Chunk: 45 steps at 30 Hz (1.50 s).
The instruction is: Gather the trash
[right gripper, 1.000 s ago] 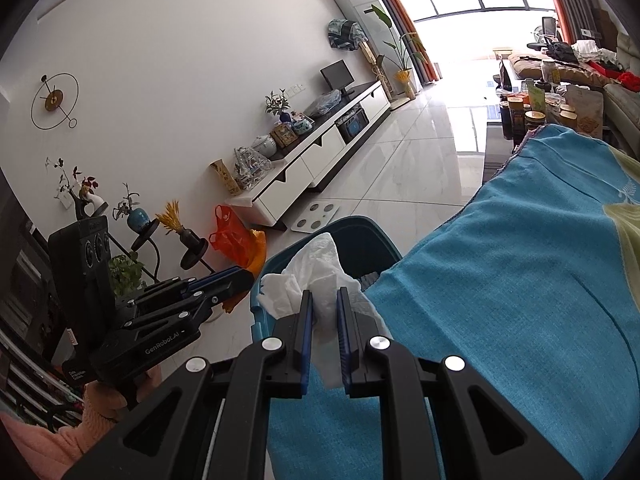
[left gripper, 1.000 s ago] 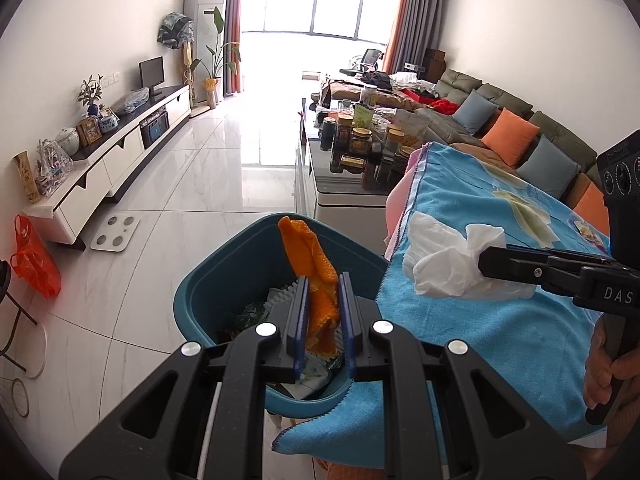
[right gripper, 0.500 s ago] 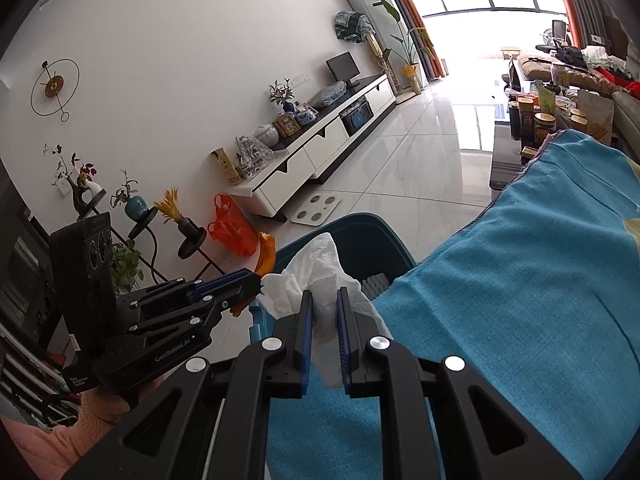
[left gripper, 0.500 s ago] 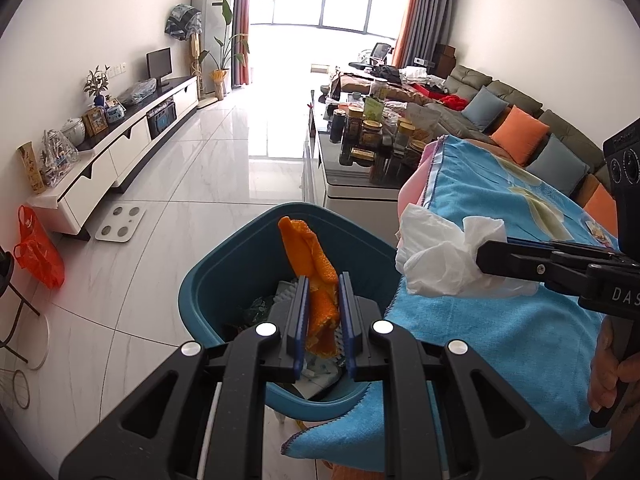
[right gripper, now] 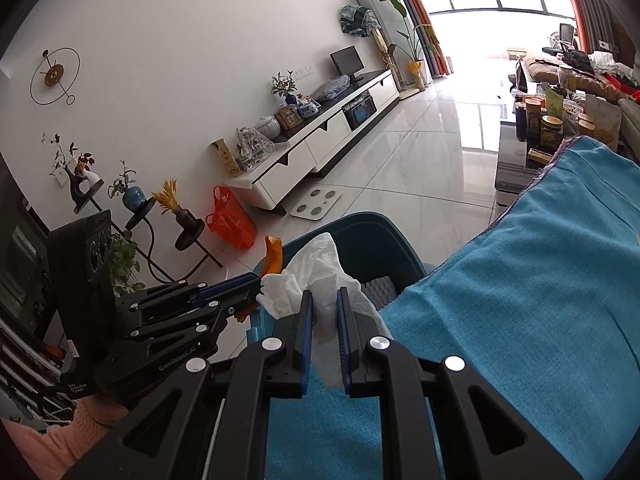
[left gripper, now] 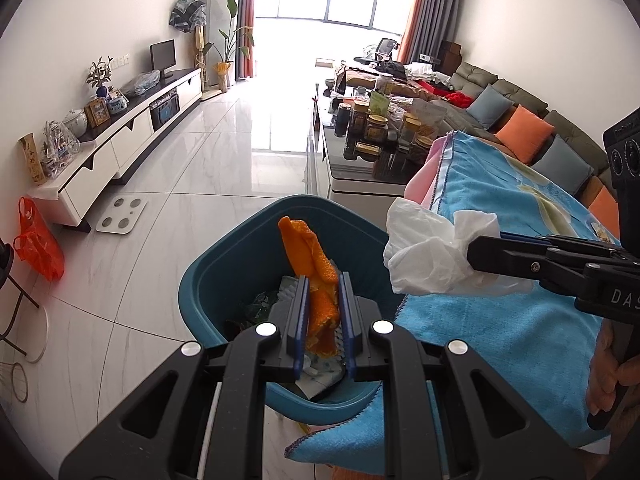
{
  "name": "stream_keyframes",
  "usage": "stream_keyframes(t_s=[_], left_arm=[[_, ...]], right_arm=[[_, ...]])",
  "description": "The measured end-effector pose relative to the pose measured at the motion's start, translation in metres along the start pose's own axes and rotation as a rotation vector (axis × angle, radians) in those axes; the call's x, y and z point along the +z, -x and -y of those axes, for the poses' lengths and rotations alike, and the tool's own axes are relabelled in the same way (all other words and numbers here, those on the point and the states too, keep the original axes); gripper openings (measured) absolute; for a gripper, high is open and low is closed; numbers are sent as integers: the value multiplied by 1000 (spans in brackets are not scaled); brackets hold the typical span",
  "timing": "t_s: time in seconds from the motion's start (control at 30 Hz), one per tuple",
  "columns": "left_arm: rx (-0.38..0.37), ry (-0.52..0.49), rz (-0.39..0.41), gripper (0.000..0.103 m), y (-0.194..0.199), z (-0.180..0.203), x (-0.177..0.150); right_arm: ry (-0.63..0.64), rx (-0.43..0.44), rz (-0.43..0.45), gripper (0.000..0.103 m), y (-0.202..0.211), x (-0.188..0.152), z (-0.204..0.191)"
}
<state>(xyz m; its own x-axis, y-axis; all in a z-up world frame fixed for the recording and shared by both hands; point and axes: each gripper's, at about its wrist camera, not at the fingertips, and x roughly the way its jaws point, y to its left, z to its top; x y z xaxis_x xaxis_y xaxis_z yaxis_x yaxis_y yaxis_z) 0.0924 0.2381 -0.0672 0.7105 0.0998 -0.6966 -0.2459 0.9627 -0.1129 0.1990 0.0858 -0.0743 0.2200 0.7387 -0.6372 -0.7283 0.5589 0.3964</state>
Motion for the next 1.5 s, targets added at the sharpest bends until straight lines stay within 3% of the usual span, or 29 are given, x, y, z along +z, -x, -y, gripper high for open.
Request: stream_keyframes(t_s=[0.9, 1.2, 1.5], left_arm=[[10, 34, -49, 15, -25, -11, -4], [-4, 59, -73, 16, -39, -15, -6], [0, 79, -45, 31, -33, -16, -6]], right_arm=[[27, -34, -68, 12, -34, 9, -11], [20, -49, -85, 17, -44, 14, -11], [-22, -47, -45, 24, -30, 15, 2]])
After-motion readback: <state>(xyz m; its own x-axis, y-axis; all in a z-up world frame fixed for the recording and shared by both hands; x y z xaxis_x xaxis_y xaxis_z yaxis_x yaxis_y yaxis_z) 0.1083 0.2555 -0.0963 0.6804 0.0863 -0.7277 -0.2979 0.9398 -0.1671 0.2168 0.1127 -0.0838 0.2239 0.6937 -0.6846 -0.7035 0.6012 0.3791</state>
